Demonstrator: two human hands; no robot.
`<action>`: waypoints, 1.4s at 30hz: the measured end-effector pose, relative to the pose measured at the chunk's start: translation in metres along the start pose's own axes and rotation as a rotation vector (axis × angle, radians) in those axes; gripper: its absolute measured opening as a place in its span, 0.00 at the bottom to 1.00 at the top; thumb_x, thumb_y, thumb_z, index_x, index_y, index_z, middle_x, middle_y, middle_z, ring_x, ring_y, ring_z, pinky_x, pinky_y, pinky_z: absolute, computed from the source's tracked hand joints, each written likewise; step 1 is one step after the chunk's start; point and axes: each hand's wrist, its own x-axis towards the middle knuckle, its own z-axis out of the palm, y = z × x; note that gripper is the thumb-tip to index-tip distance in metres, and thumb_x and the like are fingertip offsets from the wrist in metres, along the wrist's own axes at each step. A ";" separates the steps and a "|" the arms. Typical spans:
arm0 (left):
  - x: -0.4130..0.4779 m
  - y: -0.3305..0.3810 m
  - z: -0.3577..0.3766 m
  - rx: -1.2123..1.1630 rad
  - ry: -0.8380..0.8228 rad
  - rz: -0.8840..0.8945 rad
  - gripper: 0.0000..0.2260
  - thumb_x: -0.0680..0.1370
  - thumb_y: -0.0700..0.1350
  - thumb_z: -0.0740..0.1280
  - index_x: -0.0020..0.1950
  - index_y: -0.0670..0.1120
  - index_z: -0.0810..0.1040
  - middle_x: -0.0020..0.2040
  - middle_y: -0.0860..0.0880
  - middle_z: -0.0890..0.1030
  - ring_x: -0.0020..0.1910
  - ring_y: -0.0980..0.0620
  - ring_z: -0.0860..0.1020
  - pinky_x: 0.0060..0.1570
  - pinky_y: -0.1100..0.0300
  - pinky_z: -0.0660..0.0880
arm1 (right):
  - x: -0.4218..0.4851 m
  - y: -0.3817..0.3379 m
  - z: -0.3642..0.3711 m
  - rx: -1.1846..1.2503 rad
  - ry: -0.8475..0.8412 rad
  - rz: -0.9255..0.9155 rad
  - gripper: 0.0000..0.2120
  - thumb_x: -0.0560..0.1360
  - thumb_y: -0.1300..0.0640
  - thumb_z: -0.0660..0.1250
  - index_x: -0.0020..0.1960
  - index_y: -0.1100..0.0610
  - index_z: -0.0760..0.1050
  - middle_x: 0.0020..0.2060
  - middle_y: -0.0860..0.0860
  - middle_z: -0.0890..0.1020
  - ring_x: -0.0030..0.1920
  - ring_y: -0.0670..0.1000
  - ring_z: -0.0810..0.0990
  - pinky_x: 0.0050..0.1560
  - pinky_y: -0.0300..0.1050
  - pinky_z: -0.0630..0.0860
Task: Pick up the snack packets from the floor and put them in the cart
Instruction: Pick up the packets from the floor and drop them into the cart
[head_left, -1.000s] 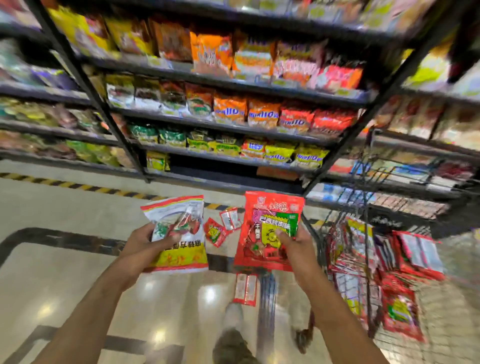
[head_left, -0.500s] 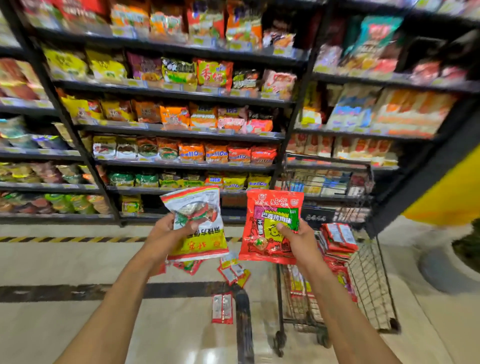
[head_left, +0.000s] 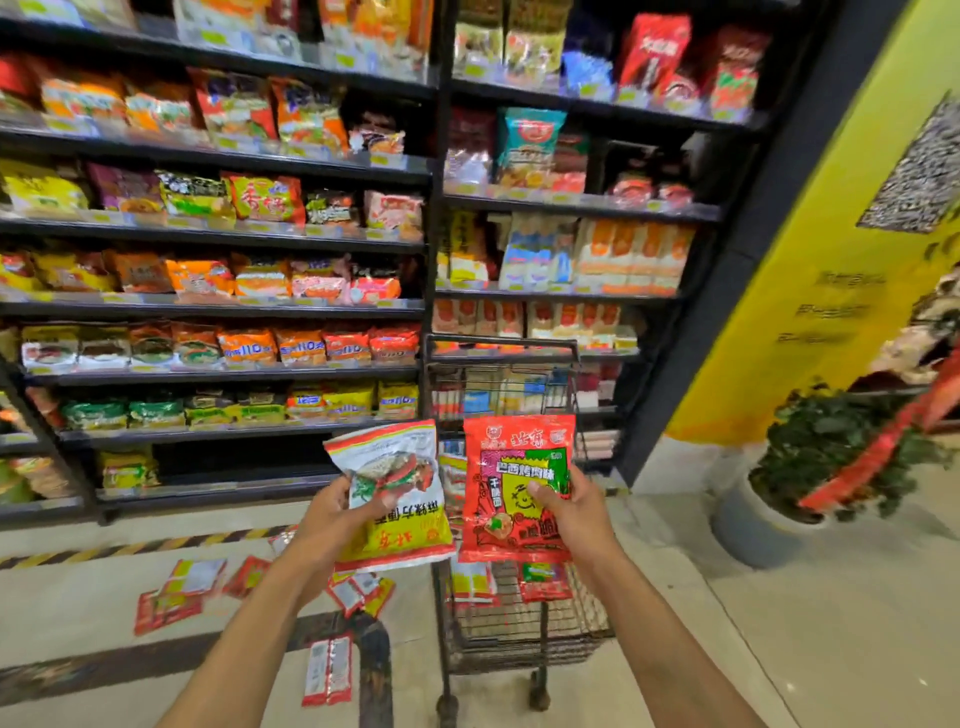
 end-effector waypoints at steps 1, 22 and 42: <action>0.002 -0.006 0.013 0.004 0.003 -0.001 0.32 0.60 0.61 0.84 0.61 0.53 0.82 0.55 0.51 0.88 0.55 0.45 0.86 0.63 0.39 0.78 | -0.001 0.004 -0.015 -0.013 -0.002 -0.001 0.13 0.79 0.55 0.74 0.62 0.50 0.79 0.52 0.50 0.89 0.52 0.52 0.88 0.55 0.54 0.84; 0.123 -0.076 0.179 0.074 0.020 -0.209 0.27 0.65 0.62 0.82 0.60 0.55 0.81 0.54 0.51 0.88 0.54 0.44 0.86 0.60 0.39 0.80 | 0.121 0.100 -0.162 0.043 0.090 0.248 0.10 0.79 0.59 0.73 0.59 0.53 0.80 0.47 0.50 0.89 0.45 0.52 0.89 0.38 0.41 0.83; 0.320 -0.257 0.184 0.102 0.035 -0.662 0.11 0.76 0.46 0.77 0.53 0.55 0.77 0.52 0.57 0.81 0.55 0.51 0.80 0.53 0.55 0.76 | 0.310 0.297 -0.118 -0.037 0.154 0.726 0.12 0.77 0.62 0.74 0.58 0.52 0.81 0.48 0.53 0.89 0.44 0.56 0.89 0.35 0.46 0.84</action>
